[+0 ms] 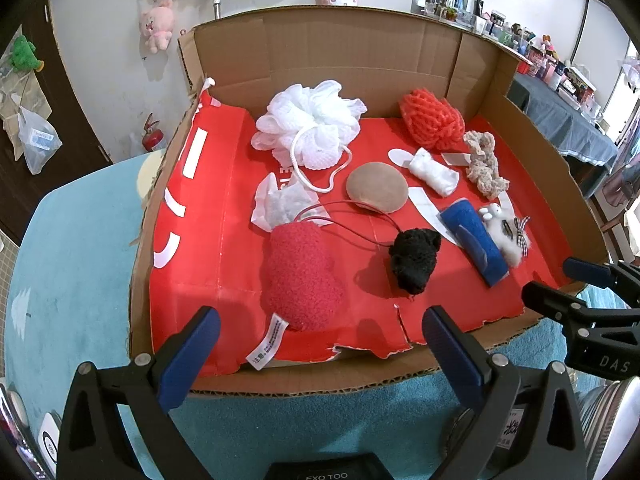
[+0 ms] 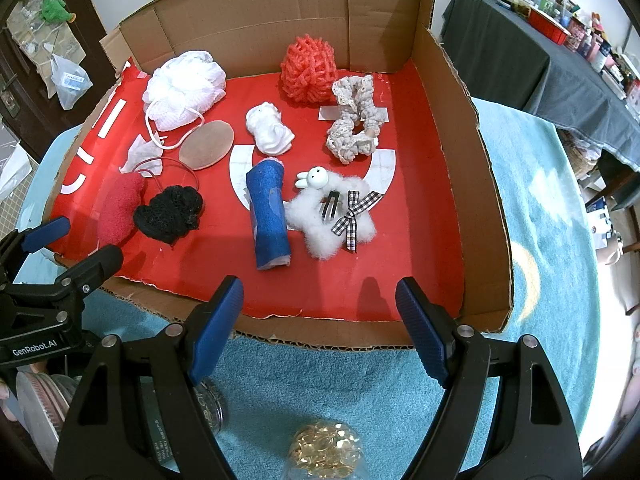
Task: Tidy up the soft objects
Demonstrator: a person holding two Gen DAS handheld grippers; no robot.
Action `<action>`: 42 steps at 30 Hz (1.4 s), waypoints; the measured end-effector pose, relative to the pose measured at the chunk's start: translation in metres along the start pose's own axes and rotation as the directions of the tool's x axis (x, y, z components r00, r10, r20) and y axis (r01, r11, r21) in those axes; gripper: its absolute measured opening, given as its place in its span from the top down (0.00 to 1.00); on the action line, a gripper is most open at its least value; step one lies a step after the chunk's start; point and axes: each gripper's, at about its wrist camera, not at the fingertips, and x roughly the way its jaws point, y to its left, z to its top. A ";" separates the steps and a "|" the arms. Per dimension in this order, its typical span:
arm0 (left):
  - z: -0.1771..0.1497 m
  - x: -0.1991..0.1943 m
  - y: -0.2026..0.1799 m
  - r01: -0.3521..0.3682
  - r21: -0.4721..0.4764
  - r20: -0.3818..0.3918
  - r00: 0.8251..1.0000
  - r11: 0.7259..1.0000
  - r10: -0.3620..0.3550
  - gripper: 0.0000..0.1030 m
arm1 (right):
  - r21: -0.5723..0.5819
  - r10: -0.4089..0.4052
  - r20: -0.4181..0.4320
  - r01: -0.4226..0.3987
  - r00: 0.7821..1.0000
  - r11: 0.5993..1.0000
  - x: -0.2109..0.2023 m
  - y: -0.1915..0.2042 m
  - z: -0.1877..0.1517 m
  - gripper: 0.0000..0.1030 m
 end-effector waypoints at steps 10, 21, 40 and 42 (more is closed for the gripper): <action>0.000 0.000 0.000 -0.001 0.002 0.001 1.000 1.000 0.001 0.00 | 0.002 0.002 0.002 -0.002 1.000 1.000 0.000 0.000 0.000 0.24; 0.000 -0.001 0.000 0.007 0.002 0.002 1.000 1.000 -0.007 0.00 | 0.001 0.000 0.005 0.000 1.000 1.000 -0.001 -0.001 0.000 0.24; -0.036 -0.095 0.035 0.060 -0.072 0.203 0.978 0.996 -0.044 0.00 | 0.033 -0.059 0.161 0.054 0.985 0.998 -0.078 -0.027 -0.026 0.24; -0.052 -0.108 0.037 0.061 -0.067 0.233 0.972 0.996 -0.044 0.00 | 0.043 -0.071 0.193 0.064 0.979 0.997 -0.093 -0.033 -0.043 0.24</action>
